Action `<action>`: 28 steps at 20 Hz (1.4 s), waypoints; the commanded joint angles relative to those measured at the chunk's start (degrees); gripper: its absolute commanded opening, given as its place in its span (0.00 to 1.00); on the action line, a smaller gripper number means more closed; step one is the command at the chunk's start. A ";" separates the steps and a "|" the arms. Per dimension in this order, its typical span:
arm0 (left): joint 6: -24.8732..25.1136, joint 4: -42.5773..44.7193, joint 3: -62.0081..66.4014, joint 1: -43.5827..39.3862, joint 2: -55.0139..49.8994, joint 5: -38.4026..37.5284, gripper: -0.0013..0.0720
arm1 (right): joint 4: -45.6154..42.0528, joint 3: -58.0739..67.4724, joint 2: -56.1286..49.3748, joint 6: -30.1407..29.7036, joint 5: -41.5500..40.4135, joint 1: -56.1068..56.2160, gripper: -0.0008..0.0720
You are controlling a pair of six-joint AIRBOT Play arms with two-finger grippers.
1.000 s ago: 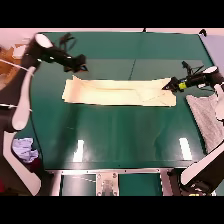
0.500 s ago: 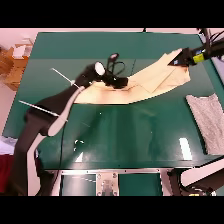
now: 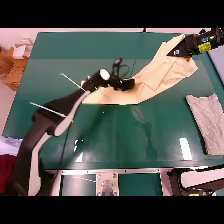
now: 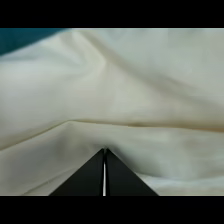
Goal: Fold the shirts.
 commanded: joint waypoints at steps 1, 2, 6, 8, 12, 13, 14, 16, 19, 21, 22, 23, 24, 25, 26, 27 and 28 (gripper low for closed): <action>0.07 -1.53 1.44 8.22 4.70 -13.97 0.05 | 0.11 -0.33 0.28 4.15 -3.65 2.62 0.04; 0.76 -1.53 1.44 12.04 7.34 -18.84 0.05 | 0.11 -0.59 0.22 4.70 -5.60 4.42 0.04; 3.28 -1.49 1.44 26.80 17.86 -33.73 0.05 | 0.09 -4.90 -2.54 5.33 -19.02 17.57 0.04; 5.46 -1.53 1.42 33.27 22.27 -38.49 0.05 | 0.20 -5.66 -7.15 6.36 -26.97 26.14 0.04; 9.09 -1.51 1.42 42.86 26.99 -42.88 0.05 | 3.50 -5.64 -19.71 6.29 -49.72 42.42 0.05; 9.20 -1.53 1.16 44.17 27.26 -43.17 0.05 | 5.01 -5.46 -22.60 6.27 -54.73 45.31 0.23; 10.19 -1.46 1.11 45.05 27.21 -43.25 0.05 | 5.70 -4.94 -25.29 6.23 -57.96 47.65 0.62; 10.62 -1.44 0.52 45.68 27.19 -43.28 0.05 | 4.96 -3.69 -27.23 5.84 -56.11 48.74 0.75; 12.24 -1.46 0.17 45.68 27.17 -43.21 0.05 | 0.31 -1.11 -23.45 8.11 -44.26 41.29 0.65; 12.24 -1.46 0.17 45.68 27.17 -43.23 0.05 | -3.54 -0.96 -19.34 11.56 -36.76 33.68 0.65; 12.24 -1.46 0.17 45.68 27.17 -43.25 0.05 | -6.05 -0.96 -17.70 13.57 -32.65 29.55 0.66; 12.22 -1.46 0.17 45.68 27.17 -43.23 0.05 | -7.63 -0.96 -16.68 15.06 -28.70 25.83 0.71; 12.20 -1.46 0.17 45.68 27.17 -43.23 0.05 | -8.13 -0.98 -16.33 15.96 -24.48 22.08 0.75; 12.00 -1.46 0.17 45.68 27.17 -43.23 0.05 | -8.11 -1.86 -16.33 16.61 -21.35 18.99 0.76; 11.98 -1.46 0.17 45.68 27.17 -43.25 0.05 | -8.11 -3.89 -16.33 16.79 -19.89 16.90 0.80; 11.98 -1.46 0.17 45.68 27.17 -43.25 0.05 | -8.09 -7.04 -16.33 16.76 -19.69 15.45 0.83; 11.89 -1.46 0.17 45.68 27.17 -43.25 0.05 | -8.07 -11.13 -16.35 16.76 -20.55 14.29 0.83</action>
